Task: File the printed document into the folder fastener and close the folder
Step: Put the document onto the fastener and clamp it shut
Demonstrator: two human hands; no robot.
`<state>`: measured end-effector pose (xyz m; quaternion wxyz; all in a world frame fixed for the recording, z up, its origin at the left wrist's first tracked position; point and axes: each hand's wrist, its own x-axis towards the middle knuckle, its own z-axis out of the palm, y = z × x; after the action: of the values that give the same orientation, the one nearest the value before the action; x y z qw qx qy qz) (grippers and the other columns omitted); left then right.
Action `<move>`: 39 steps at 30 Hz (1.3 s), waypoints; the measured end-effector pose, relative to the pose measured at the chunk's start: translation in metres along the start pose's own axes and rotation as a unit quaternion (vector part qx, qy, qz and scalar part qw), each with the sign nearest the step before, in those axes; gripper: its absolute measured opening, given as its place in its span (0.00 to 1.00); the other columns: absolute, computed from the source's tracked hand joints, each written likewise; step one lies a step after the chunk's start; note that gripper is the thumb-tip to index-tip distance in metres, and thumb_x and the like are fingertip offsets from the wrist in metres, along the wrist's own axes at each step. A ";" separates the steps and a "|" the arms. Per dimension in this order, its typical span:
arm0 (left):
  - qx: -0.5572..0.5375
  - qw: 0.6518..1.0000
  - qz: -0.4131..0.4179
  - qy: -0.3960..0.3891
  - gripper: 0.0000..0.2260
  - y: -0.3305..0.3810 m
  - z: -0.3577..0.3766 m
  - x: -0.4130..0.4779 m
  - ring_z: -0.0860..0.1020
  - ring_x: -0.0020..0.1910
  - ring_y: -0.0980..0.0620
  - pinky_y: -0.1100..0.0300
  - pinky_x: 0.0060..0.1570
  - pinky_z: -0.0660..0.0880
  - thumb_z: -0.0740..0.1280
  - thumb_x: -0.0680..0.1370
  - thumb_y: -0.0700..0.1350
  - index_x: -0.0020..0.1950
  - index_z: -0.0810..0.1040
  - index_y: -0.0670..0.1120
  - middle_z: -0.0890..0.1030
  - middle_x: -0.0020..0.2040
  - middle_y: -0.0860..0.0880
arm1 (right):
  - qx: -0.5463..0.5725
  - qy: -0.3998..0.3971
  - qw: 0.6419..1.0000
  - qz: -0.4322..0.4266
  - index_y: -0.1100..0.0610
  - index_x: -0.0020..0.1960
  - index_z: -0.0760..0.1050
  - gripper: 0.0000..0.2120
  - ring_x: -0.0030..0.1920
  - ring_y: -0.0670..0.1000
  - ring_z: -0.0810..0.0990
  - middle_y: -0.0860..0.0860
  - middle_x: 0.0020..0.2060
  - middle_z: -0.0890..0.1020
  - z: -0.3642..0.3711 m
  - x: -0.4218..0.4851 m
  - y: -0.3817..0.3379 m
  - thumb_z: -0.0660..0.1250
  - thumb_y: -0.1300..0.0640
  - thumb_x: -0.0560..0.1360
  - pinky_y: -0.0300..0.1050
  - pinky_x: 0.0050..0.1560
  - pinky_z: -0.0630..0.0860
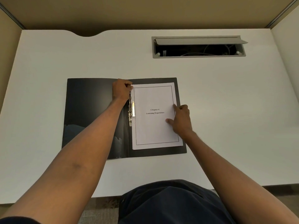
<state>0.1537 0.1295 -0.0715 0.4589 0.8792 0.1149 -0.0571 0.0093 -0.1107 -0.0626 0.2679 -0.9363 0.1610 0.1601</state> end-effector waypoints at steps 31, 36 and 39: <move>-0.083 0.974 -0.204 -0.062 0.10 0.013 -0.033 -0.048 0.79 0.25 0.53 0.64 0.23 0.74 0.73 0.78 0.37 0.37 0.77 0.40 0.82 0.36 0.41 | -0.122 0.006 0.993 -0.007 0.61 0.80 0.60 0.36 0.74 0.61 0.65 0.61 0.73 0.63 0.007 0.000 -0.012 0.73 0.54 0.78 0.53 0.70 0.72; -0.133 0.968 -0.201 -0.068 0.09 0.009 -0.041 -0.072 0.84 0.33 0.48 0.62 0.28 0.77 0.75 0.77 0.37 0.39 0.78 0.41 0.85 0.40 0.38 | -0.126 0.004 0.992 -0.007 0.62 0.80 0.60 0.37 0.74 0.62 0.65 0.61 0.74 0.63 0.008 0.000 -0.011 0.73 0.54 0.78 0.54 0.70 0.73; -0.155 0.965 -0.203 -0.068 0.06 0.008 -0.044 -0.088 0.85 0.33 0.49 0.62 0.29 0.78 0.75 0.77 0.36 0.42 0.80 0.39 0.86 0.42 0.38 | -0.127 0.003 0.992 -0.004 0.62 0.80 0.60 0.37 0.75 0.62 0.65 0.61 0.74 0.63 0.008 0.001 -0.011 0.74 0.55 0.78 0.54 0.69 0.73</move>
<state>0.0709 0.1481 -0.0218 0.5747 0.7499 0.2669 -0.1898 0.0129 -0.0974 -0.0648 0.1467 -0.9639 0.1368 0.1751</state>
